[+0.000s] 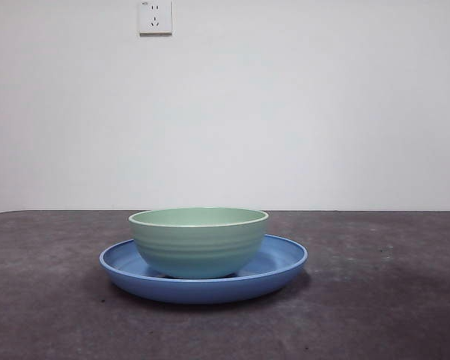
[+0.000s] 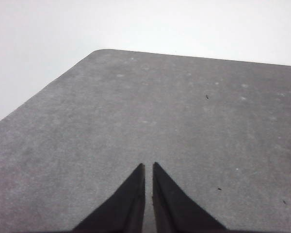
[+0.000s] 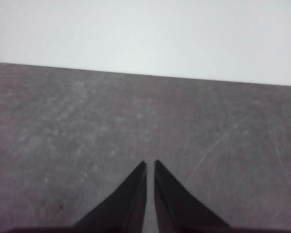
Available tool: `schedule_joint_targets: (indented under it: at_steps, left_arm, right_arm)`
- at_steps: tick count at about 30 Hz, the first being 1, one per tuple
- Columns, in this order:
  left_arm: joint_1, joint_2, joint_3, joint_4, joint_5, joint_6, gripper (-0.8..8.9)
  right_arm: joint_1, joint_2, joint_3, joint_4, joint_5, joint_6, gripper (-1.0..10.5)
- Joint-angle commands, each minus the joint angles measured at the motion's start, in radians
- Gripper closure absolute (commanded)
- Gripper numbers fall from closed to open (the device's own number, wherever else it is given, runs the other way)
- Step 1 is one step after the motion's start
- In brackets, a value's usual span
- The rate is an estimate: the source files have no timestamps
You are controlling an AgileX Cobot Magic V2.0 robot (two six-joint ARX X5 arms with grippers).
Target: Place the green bowl on the blue plate
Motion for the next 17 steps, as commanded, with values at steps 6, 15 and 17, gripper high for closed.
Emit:
schedule_joint_targets:
  at_steps: [6, 15, 17]
  left_arm:
    - [-0.002, -0.001, -0.02, -0.006, -0.005, -0.006, 7.87]
    - [-0.002, -0.001, -0.02, -0.006, -0.005, -0.006, 7.87]
    - [-0.002, -0.001, -0.02, -0.006, -0.005, -0.006, 7.87]
  right_arm:
    - [-0.002, -0.052, -0.083, 0.034, 0.023, 0.0, 9.2]
    - [0.002, -0.052, -0.085, -0.056, 0.042, 0.0, 9.2]
    - [0.003, -0.052, -0.085, -0.055, 0.043, 0.002, 9.2]
